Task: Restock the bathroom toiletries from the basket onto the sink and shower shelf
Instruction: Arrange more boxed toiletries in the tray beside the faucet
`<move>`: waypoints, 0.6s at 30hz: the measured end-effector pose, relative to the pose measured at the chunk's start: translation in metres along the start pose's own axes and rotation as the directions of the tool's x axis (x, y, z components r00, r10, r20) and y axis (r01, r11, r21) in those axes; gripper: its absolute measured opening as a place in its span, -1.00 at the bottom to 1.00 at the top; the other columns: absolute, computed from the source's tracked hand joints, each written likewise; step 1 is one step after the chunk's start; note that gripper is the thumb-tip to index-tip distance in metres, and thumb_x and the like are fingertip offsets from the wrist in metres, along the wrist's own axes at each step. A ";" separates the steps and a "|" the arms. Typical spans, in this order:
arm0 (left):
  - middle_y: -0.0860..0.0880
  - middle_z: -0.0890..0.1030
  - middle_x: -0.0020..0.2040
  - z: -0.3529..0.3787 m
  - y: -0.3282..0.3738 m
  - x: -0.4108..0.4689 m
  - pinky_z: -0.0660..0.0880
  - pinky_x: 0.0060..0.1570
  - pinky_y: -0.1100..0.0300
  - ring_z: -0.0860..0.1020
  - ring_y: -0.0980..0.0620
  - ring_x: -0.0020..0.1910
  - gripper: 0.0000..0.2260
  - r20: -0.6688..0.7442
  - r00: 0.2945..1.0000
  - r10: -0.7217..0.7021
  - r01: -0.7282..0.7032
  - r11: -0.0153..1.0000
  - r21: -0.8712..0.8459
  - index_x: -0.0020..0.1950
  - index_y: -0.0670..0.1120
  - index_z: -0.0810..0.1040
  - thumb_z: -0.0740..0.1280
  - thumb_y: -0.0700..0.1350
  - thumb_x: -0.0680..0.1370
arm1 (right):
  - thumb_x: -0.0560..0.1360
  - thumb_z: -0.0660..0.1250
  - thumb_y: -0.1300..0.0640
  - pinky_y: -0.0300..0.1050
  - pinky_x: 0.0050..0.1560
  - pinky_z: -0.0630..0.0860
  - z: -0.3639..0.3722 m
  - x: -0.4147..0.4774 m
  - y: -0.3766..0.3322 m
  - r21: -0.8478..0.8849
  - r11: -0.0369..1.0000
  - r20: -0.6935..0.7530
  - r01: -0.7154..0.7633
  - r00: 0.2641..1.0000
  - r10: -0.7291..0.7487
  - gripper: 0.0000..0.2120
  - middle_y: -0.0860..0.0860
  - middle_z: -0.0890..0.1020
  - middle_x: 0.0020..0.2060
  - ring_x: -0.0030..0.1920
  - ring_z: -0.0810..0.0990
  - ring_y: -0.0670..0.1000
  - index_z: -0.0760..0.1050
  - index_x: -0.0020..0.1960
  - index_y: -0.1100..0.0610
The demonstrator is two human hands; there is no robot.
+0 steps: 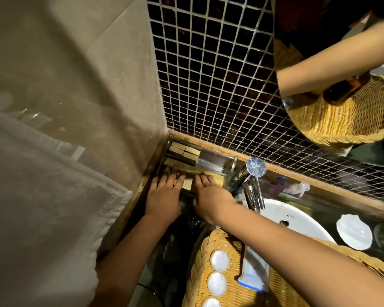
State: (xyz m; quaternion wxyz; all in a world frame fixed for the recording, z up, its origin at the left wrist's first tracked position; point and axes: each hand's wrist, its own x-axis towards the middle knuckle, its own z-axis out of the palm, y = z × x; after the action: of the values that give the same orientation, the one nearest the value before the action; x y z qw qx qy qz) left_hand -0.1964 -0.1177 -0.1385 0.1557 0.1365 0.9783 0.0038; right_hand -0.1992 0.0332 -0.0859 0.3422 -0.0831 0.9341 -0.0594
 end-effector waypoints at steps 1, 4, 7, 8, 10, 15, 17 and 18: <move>-0.06 0.00 0.64 0.000 0.001 0.001 -0.07 0.55 -0.10 -0.06 -0.11 0.60 -0.23 0.005 1.000 0.005 -0.005 1.000 0.004 0.63 0.06 -0.09 0.31 0.03 0.56 | 0.68 0.06 -0.07 0.03 0.54 -0.05 0.001 0.000 -0.001 0.016 1.000 0.054 -0.021 0.998 0.020 -0.30 0.11 -0.13 0.62 0.60 -0.16 0.10 -0.23 0.62 0.19; -0.05 -0.05 0.64 0.001 0.003 0.003 -0.09 0.54 -0.10 -0.10 -0.11 0.60 -0.24 0.017 1.000 0.024 -0.024 1.000 0.011 0.63 0.06 -0.13 0.28 0.05 0.57 | 0.67 -0.04 -0.14 0.03 0.55 -0.13 0.008 0.003 -0.006 0.068 0.995 0.141 -0.078 0.988 0.068 -0.30 0.15 -0.20 0.60 0.60 -0.22 0.12 -0.24 0.61 0.22; -0.06 -0.03 0.64 0.004 0.004 0.005 -0.13 0.52 -0.10 -0.09 -0.11 0.60 -0.25 0.011 0.999 0.032 -0.033 0.999 0.017 0.63 0.07 -0.13 0.26 0.10 0.59 | 0.67 -0.08 -0.16 0.03 0.56 -0.16 0.015 0.008 -0.006 0.073 0.993 0.156 -0.096 0.984 0.084 -0.30 0.18 -0.22 0.59 0.59 -0.23 0.15 -0.24 0.61 0.23; -0.06 -0.03 0.64 0.005 0.004 0.006 -0.14 0.52 -0.10 -0.09 -0.10 0.60 -0.25 0.013 0.999 0.031 -0.031 0.999 0.019 0.62 0.07 -0.14 0.26 0.11 0.59 | 0.67 -0.08 -0.16 0.03 0.56 -0.15 0.016 0.009 -0.005 0.081 0.991 0.154 -0.103 0.984 0.090 -0.30 0.17 -0.22 0.59 0.59 -0.23 0.14 -0.24 0.61 0.23; -0.05 -0.03 0.64 0.006 0.003 0.008 -0.14 0.52 -0.10 -0.10 -0.10 0.60 -0.26 0.022 0.999 0.030 -0.030 0.999 0.022 0.62 0.08 -0.13 0.25 0.14 0.59 | 0.66 -0.08 -0.17 0.03 0.57 -0.15 0.019 0.011 -0.005 0.100 0.988 0.146 -0.119 0.984 0.104 -0.29 0.15 -0.23 0.60 0.59 -0.23 0.14 -0.24 0.61 0.22; -0.04 0.01 0.64 0.007 0.004 0.010 -0.09 0.51 -0.12 -0.07 -0.10 0.60 -0.33 0.016 0.999 0.038 -0.039 0.999 0.011 0.63 0.08 -0.07 0.19 0.16 0.61 | 0.66 -0.06 -0.14 0.04 0.58 -0.14 0.021 0.019 -0.006 0.163 0.976 0.150 -0.145 0.981 0.120 -0.28 0.18 -0.22 0.60 0.59 -0.22 0.15 -0.25 0.60 0.26; -0.04 0.01 0.64 0.007 0.004 0.012 -0.08 0.52 -0.13 -0.07 -0.10 0.60 -0.35 0.007 0.999 0.034 -0.034 0.999 0.004 0.62 0.08 -0.05 0.18 0.14 0.62 | 0.66 -0.06 -0.14 0.06 0.58 -0.11 0.020 0.022 -0.005 0.196 0.968 0.165 -0.155 0.979 0.124 -0.29 0.18 -0.21 0.60 0.60 -0.21 0.16 -0.24 0.60 0.26; -0.04 0.00 0.64 0.006 0.005 0.013 -0.08 0.53 -0.13 -0.07 -0.11 0.60 -0.36 0.006 0.999 0.035 -0.035 0.999 0.002 0.62 0.08 -0.05 0.17 0.14 0.63 | 0.66 -0.05 -0.13 0.07 0.58 -0.10 0.019 0.024 -0.005 0.193 0.968 0.166 -0.158 0.978 0.126 -0.29 0.19 -0.19 0.60 0.60 -0.20 0.16 -0.23 0.60 0.27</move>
State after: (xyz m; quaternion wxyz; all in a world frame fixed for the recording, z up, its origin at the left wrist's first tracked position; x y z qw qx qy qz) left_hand -0.2049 -0.1100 -0.1482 0.1584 0.1536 0.9753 0.0051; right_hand -0.2038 0.0229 -0.1145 0.4229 0.0156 0.8975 -0.1242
